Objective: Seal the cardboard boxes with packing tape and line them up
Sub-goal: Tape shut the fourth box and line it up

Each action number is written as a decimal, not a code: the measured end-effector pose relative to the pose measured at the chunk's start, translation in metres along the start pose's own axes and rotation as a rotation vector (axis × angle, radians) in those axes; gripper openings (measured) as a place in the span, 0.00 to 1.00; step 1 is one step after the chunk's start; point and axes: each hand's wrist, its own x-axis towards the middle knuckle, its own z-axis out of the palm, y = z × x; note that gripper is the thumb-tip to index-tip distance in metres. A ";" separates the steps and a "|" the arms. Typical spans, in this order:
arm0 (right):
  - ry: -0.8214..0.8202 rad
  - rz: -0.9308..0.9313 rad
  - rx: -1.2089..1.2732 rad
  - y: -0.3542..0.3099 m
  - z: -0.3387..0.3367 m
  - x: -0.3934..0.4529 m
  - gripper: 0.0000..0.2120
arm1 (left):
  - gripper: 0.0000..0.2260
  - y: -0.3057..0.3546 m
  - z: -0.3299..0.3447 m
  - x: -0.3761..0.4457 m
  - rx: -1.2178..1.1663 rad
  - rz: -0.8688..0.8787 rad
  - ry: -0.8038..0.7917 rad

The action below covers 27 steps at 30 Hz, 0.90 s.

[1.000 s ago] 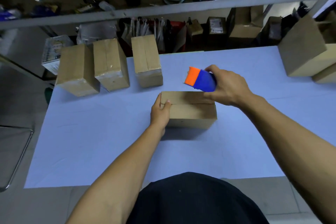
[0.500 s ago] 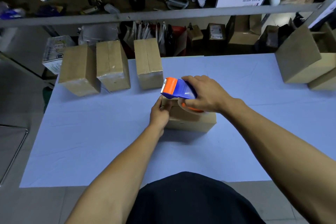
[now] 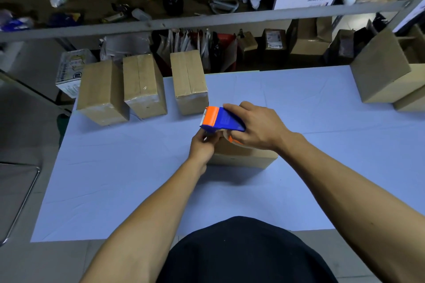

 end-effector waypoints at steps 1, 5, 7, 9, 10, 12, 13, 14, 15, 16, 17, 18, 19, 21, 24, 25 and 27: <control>0.003 -0.009 0.003 0.002 -0.001 0.000 0.34 | 0.07 0.001 -0.001 0.000 -0.007 -0.004 -0.002; 0.025 -0.031 0.042 0.005 -0.002 -0.001 0.32 | 0.03 0.019 -0.017 0.002 -0.031 0.098 0.294; 0.033 -0.027 0.070 0.006 0.000 -0.003 0.32 | 0.09 0.033 -0.028 0.002 -0.002 0.141 0.315; 0.049 -0.016 0.087 0.006 0.001 -0.005 0.31 | 0.16 0.049 -0.035 0.001 0.004 0.027 0.126; 0.060 -0.011 0.090 0.007 0.000 -0.005 0.31 | 0.17 0.055 -0.036 0.000 -0.001 -0.055 0.012; 0.070 -0.007 0.094 0.007 -0.001 -0.005 0.31 | 0.19 0.062 -0.038 0.000 -0.053 -0.206 -0.174; 0.071 -0.010 0.096 0.008 -0.001 -0.005 0.31 | 0.20 0.063 -0.038 0.000 -0.097 -0.257 -0.231; 0.071 -0.013 0.100 0.008 -0.001 -0.005 0.32 | 0.20 0.064 -0.038 0.001 -0.139 -0.289 -0.262; 0.070 -0.015 0.104 0.008 -0.001 -0.006 0.32 | 0.19 0.064 -0.038 0.001 -0.175 -0.303 -0.270; 0.069 -0.015 0.108 0.009 -0.002 -0.007 0.32 | 0.18 0.064 -0.038 0.001 -0.212 -0.306 -0.263; 0.068 -0.011 0.112 0.009 -0.002 -0.007 0.32 | 0.16 0.065 -0.038 0.002 -0.251 -0.309 -0.254; 0.066 -0.006 0.114 0.010 -0.002 -0.008 0.32 | 0.15 0.066 -0.039 0.003 -0.293 -0.322 -0.250; 0.064 -0.002 0.115 0.010 -0.002 -0.008 0.32 | 0.13 0.066 -0.040 0.004 -0.331 -0.346 -0.252; 0.063 0.000 0.115 0.010 -0.002 -0.008 0.32 | 0.12 0.068 -0.042 0.004 -0.371 -0.405 -0.274; 0.061 -0.002 0.124 0.010 -0.003 -0.008 0.32 | 0.10 0.068 -0.041 0.002 -0.336 -0.474 -0.310; 0.062 0.000 0.126 0.011 -0.003 -0.009 0.32 | 0.09 0.069 -0.040 0.001 -0.330 -0.486 -0.320; 0.063 0.001 0.136 0.012 -0.003 -0.009 0.32 | 0.08 0.068 -0.039 0.001 -0.340 -0.503 -0.332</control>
